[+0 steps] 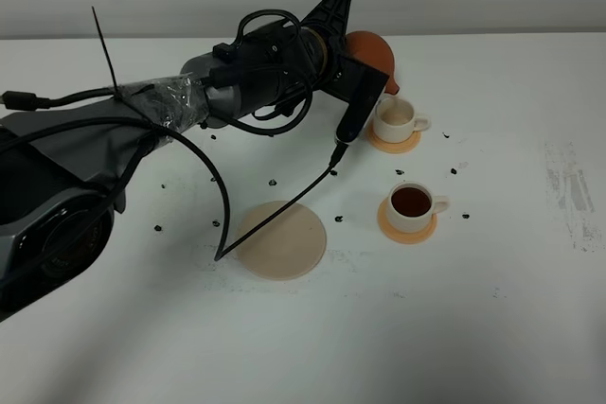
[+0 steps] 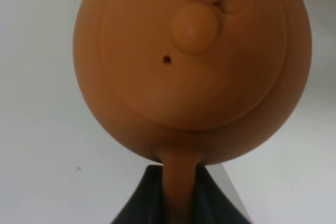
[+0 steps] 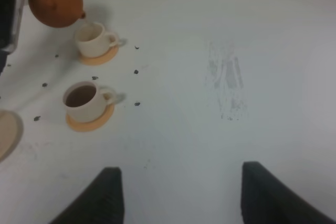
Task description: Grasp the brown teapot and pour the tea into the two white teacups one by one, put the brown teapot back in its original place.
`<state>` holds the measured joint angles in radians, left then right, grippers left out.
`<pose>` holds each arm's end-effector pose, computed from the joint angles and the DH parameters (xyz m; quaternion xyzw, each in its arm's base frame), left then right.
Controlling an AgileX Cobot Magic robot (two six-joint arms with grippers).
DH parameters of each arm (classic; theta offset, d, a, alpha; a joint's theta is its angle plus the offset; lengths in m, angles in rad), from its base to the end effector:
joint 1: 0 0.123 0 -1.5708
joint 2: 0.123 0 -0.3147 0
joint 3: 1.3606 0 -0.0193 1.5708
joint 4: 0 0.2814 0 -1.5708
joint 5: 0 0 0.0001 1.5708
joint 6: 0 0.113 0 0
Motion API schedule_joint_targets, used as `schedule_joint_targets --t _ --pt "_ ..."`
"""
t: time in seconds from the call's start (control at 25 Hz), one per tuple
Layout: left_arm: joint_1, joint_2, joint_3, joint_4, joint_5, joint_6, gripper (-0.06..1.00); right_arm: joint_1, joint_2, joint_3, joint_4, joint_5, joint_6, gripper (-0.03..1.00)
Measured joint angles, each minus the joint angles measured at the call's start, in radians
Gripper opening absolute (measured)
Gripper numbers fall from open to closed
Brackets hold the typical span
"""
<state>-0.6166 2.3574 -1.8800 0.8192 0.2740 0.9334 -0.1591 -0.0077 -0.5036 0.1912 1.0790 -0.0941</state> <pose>0.5095 -0.3336 0.1663 0.7895 0.3810 0.3248 0.3549 0.0110 0.0174 0.2829 0.0226 0.8509 0.0294 0.5241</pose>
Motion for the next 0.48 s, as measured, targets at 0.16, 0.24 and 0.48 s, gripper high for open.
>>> schedule_joint_targets --t 0.16,0.24,0.48 --pt "0.0 0.0 0.0 0.016 -0.007 0.0 0.12 0.0 0.0 0.0 0.0 0.0 0.0 0.51" --pt "0.0 0.0 0.0 0.026 -0.011 0.0 0.12 0.0 0.0 0.0 0.0 0.0 0.0 0.51" --pt "0.0 0.0 0.0 0.064 -0.012 0.014 0.12 0.0 0.0 0.0 0.0 0.0 0.0 0.51"
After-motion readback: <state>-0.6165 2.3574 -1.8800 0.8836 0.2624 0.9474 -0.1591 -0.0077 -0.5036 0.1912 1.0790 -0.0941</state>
